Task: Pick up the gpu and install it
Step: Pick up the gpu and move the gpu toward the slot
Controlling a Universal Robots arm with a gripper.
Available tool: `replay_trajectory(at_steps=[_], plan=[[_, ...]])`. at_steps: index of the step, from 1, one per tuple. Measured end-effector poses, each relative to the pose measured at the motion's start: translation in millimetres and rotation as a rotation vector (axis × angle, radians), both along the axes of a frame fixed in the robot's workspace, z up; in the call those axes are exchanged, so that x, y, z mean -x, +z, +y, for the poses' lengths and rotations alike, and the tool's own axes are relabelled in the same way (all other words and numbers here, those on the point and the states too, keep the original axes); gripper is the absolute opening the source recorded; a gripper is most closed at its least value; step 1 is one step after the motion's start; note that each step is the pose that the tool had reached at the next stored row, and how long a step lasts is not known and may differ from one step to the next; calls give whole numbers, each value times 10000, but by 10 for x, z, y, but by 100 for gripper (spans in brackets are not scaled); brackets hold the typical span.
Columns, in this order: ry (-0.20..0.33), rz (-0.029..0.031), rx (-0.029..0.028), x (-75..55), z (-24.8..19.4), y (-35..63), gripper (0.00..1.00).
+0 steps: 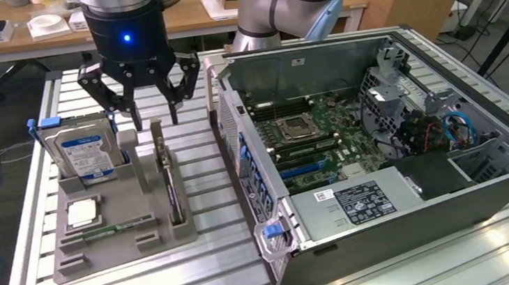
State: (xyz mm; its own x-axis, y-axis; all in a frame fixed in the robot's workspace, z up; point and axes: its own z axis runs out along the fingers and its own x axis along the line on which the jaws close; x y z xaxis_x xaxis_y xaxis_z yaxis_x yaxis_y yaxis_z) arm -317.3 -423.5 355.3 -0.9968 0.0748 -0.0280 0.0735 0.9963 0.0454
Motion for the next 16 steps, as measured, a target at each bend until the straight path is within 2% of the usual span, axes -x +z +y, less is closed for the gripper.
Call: replay_trajectory(at_steps=[16], plan=[[0, 1, 1, 0, -25, -103, 55]])
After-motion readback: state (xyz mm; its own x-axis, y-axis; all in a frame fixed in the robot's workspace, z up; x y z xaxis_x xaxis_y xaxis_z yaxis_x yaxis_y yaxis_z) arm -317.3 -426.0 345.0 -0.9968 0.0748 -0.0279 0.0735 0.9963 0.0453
